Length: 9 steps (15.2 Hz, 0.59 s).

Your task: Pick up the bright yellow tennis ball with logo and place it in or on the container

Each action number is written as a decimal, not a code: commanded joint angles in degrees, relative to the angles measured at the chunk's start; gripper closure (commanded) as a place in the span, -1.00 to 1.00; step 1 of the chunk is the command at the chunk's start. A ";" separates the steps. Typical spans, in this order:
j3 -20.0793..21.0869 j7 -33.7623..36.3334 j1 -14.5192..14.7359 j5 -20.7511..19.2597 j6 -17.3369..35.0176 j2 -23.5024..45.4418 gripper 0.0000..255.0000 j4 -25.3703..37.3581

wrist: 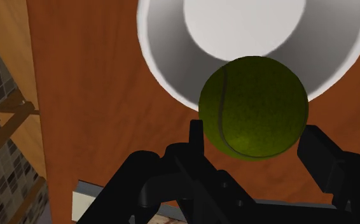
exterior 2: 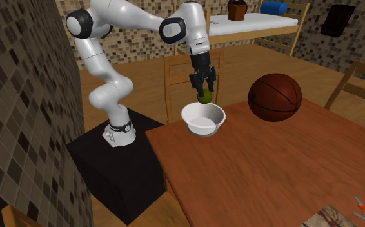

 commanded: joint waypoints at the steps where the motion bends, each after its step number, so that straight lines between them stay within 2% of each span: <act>1: 0.43 0.74 0.18 0.00 0.94 -0.29 1.00 -1.33; 9: 0.91 2.07 0.07 -0.59 7.05 0.37 1.00 -6.88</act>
